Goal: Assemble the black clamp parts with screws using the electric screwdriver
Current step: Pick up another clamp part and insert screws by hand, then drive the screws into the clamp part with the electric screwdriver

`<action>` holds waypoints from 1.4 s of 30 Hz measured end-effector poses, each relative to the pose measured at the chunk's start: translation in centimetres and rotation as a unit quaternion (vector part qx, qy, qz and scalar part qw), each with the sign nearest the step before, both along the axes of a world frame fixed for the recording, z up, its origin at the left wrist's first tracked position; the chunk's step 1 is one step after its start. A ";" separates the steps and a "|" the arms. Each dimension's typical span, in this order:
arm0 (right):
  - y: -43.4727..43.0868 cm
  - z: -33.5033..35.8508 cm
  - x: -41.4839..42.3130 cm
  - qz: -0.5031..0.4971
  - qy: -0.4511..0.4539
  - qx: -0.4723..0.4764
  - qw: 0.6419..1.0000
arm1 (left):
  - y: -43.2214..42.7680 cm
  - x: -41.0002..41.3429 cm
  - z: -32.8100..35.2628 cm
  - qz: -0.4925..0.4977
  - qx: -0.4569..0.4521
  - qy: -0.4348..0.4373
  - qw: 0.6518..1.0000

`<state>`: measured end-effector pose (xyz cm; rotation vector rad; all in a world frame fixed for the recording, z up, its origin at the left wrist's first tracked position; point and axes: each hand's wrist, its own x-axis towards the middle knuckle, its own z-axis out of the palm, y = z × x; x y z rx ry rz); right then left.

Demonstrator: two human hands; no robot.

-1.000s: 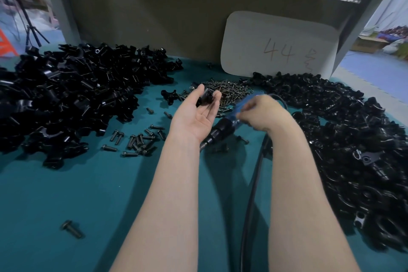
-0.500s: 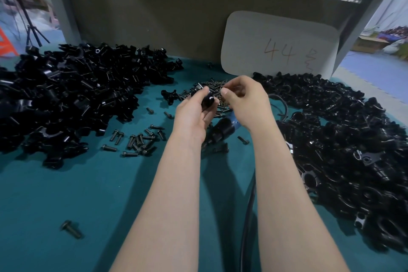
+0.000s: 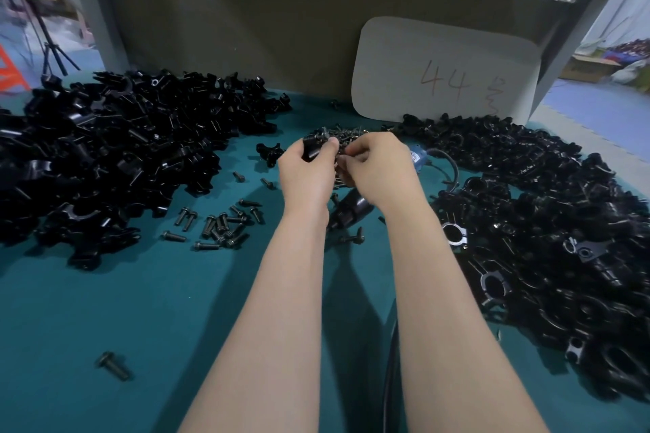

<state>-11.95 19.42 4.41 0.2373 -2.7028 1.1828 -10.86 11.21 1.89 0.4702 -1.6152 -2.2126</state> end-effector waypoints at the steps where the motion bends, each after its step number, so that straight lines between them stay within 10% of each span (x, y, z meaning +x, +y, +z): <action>1: -0.2 -0.1 0.0 -0.006 -0.003 0.004 1.000 | 0.1 0.0 0.0 0.004 -0.016 0.004 1.000; 24: -0.1 -1.5 -0.5 0.060 -0.004 0.118 0.991 | -0.4 -0.2 0.1 0.011 -0.052 -0.019 0.998; 35: 3.1 -2.6 -1.1 -0.216 -0.090 0.087 0.968 | -1.6 -0.3 -0.4 -0.019 0.270 -0.035 0.962; 42: 1.7 -4.6 -1.8 -0.233 -0.127 0.100 0.959 | -1.7 -0.5 -0.7 -0.056 0.307 -0.053 0.949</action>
